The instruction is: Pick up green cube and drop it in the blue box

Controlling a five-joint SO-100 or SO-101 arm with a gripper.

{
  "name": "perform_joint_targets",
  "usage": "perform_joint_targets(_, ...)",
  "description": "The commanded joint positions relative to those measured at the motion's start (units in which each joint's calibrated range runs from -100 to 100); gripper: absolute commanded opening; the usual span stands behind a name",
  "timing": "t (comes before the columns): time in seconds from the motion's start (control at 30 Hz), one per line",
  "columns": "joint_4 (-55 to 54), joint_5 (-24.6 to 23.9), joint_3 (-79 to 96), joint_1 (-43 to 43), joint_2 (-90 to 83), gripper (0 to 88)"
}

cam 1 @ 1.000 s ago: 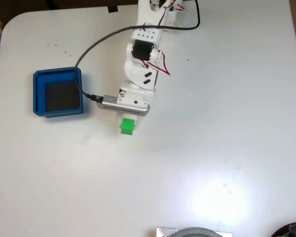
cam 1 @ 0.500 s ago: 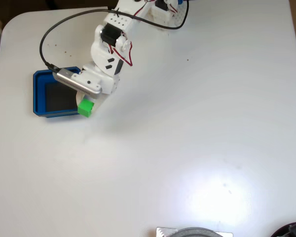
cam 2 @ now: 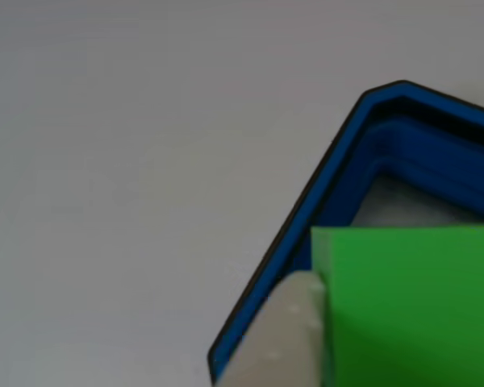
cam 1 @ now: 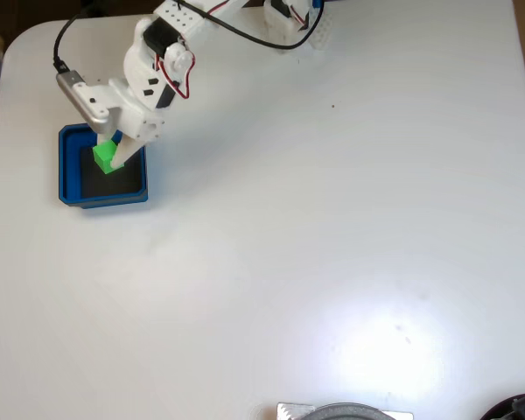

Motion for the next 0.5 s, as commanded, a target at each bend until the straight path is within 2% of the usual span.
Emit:
perform_joint_targets(0.0, -0.75, -0.15, -3.57, 1.91, -4.00, 2.4)
perform_joint_targets(0.47, -1.00, 0.24, -3.57, 4.27, 2.60, 2.7)
